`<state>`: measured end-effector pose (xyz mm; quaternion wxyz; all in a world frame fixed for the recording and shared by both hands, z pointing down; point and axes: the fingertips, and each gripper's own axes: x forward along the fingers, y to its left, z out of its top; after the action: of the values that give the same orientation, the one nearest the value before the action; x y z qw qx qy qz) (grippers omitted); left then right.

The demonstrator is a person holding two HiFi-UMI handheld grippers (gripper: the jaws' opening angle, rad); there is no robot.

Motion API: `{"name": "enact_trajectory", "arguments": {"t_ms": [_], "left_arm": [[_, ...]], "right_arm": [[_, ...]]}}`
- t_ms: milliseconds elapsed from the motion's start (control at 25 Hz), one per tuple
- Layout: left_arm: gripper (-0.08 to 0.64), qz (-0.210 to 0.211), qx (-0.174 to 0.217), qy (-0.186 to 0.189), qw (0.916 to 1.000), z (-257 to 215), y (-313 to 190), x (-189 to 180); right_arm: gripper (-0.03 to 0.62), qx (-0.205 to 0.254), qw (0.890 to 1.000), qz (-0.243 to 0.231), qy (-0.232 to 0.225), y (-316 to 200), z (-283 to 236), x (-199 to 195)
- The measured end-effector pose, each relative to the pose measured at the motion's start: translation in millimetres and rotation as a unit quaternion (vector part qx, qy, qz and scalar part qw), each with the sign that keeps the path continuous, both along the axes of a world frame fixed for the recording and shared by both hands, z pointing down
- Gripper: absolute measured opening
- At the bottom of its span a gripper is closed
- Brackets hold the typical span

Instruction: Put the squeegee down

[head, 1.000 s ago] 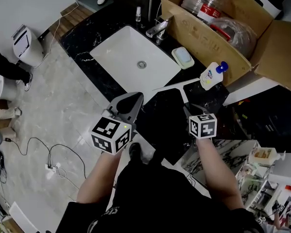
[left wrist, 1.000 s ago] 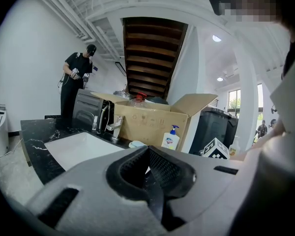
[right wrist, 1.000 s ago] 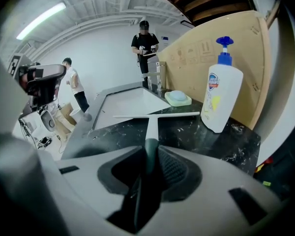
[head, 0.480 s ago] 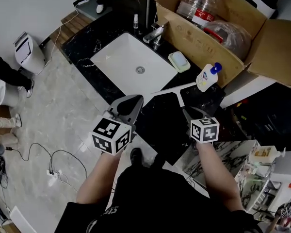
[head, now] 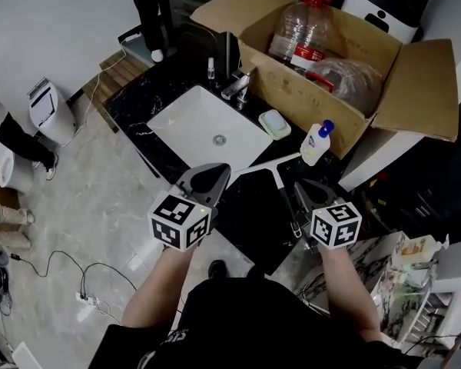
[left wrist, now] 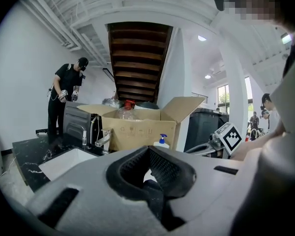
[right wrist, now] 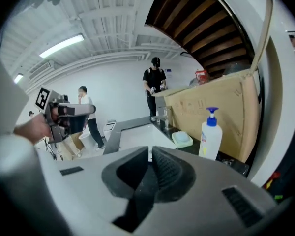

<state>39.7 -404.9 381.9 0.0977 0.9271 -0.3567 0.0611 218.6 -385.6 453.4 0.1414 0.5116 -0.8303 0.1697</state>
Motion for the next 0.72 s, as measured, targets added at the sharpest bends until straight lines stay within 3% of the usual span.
{"name": "enact_trajectory", "arguments": {"t_ms": [80,440,720], "left_arm": [[0.009,0.002,0.007,-0.001,1.0000,-6,1,1],[0.009,0.002,0.026,-0.004,0.9996,-24,-4,0],[0.009,-0.009,0.031,-0.002,0.9995,-28,-7,-5]], "right_arm": [[0.009,0.027,1.000,0.004,-0.006,4,-22,3],[0.005,0.154,0.988,-0.009,-0.031,38,-119,12],[0.005,0.210,0.977,-0.002,-0.029,60,-146,25]]}}
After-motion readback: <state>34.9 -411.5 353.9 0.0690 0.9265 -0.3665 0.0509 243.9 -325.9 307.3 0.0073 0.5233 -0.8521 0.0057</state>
